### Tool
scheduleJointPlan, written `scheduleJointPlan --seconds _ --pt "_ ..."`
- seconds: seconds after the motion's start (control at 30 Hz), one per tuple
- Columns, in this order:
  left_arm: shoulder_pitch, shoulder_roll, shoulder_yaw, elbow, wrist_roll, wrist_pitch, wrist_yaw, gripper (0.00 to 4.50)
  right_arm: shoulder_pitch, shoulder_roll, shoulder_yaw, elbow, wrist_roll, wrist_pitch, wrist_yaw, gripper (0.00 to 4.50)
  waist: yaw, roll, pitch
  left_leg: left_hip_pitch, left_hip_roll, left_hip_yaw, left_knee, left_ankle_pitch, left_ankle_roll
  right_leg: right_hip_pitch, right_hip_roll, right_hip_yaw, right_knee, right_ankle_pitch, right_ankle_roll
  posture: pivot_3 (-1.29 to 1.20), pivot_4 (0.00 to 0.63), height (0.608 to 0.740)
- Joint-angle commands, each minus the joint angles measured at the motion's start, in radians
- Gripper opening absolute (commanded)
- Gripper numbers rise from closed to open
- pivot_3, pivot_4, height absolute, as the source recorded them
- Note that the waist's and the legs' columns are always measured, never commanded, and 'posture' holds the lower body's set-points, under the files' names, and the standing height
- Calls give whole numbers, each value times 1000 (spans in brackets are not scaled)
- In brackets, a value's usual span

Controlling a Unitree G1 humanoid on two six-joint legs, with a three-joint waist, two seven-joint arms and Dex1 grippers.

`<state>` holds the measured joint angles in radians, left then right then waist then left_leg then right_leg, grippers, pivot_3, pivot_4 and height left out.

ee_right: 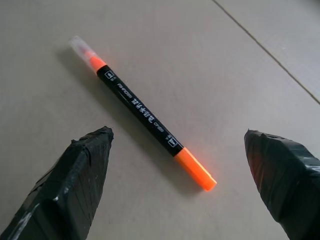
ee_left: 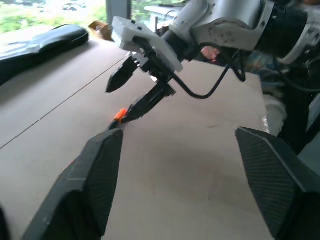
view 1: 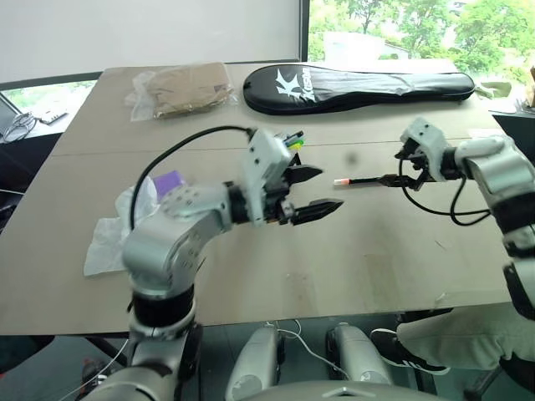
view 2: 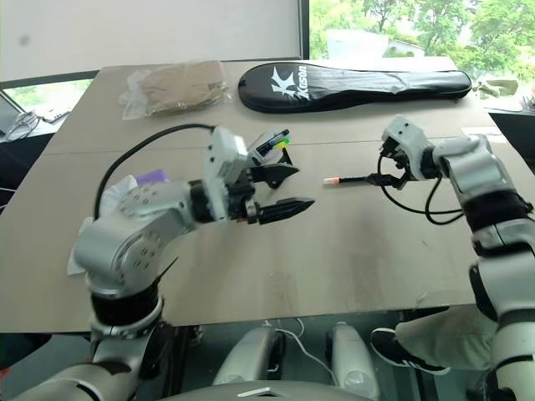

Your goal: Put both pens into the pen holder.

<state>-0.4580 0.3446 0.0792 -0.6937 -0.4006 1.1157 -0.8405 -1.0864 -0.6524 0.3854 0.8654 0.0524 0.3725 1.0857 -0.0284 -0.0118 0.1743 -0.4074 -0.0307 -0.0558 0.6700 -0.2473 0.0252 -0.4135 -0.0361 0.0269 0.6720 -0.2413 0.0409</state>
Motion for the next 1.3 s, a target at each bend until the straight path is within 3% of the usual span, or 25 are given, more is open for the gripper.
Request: scheduleJointPlan --seconds 0.03,0.1,0.13,0.37,0.47,0.57,0.63,0.7,0.77,0.93,0.97,1.0,1.2,1.3 --pt "60 40 35 -89 -55 -6 42 3579 -86 42 18 219 -93 -98 62 4241 0 0 0 1 0 0 -1 0 0 0 0 0 1 0 0 0 150 740" --pt "87 45 41 -95 -71 -19 75 3588 -117 68 12 302 -121 -114 93 3640 2 0 0 0 0 -1 -1 0 -1 0 -1 0 0 0 0 0 150 740" --pt "103 57 37 -97 -75 -33 81 3588 -129 78 17 337 -145 -121 100 3013 3 0 0 0 0 0 -1 0 -1 0 -1 1 0 0 0 0 150 740" --pt "103 -11 72 -45 -192 -3 178 3588 -142 62 -10 383 -203 -119 174 46 10 0 0 3 0 0 -1 0 -1 3 -4 1 0 0 0 0 150 740" --pt "81 -84 108 9 -287 75 234 3588 -86 -13 -99 239 -123 -16 262 46 17 0 0 3 -1 0 -1 0 -1 3 -5 0 0 0 0 0 150 740" --pt "37 -187 157 86 -370 159 320 3588 169 -137 -279 -344 100 367 322 46 32 0 0 -1 -1 -4 0 0 -1 2 -7 -3 -1 0 0 0 150 740" --pt "5 -238 177 140 -409 188 364 3588 382 -169 -465 -807 273 671 256 46 38 1 -1 -8 -1 -8 1 0 -1 -1 -8 -8 -3 0 0 0 150 740" --pt "-34 -285 190 199 -448 195 393 3588 530 -114 -642 -1182 388 917 156 46 37 2 -1 -8 -1 -8 0 0 -1 -2 -7 -8 -5 0 0 0 150 740" --pt "-84 -309 179 266 -467 188 401 3588 561 25 -763 -1447 430 1144 52 46 30 2 -1 -7 0 -8 -1 -2 2 -2 -6 -8 -4 0 0 0 150 740" --pt "-196 -313 130 414 -517 173 357 3588 631 246 -808 -1698 506 1242 -175 46 33 1 -2 -2 -2 -9 2 -2 3 2 -4 -11 0 0 0 0 150 740" --pt "-207 -304 113 432 -511 160 349 3117 636 270 -815 -1711 524 1242 -206 0 33 1 -2 -1 -3 -7 2 -2 3 3 -2 -10 0 0 0 0 150 740" --pt "-215 -295 101 446 -509 148 343 2922 638 286 -819 -1717 542 1242 -233 0 32 1 -2 0 -3 -5 2 -2 3 3 -3 -9 0 0 0 0 150 740" --pt "-243 -250 94 475 -565 141 302 45 655 316 -870 -1749 623 1242 -351 0 27 1 -2 0 -2 -6 -1 1 -1 2 -2 -8 0 0 -1 0 150 740" --pt "-246 -230 93 465 -564 111 310 13 664 300 -873 -1762 635 1204 -387 0 21 1 -2 0 -2 -5 -1 1 -1 2 -3 -8 0 0 -1 0 150 740"
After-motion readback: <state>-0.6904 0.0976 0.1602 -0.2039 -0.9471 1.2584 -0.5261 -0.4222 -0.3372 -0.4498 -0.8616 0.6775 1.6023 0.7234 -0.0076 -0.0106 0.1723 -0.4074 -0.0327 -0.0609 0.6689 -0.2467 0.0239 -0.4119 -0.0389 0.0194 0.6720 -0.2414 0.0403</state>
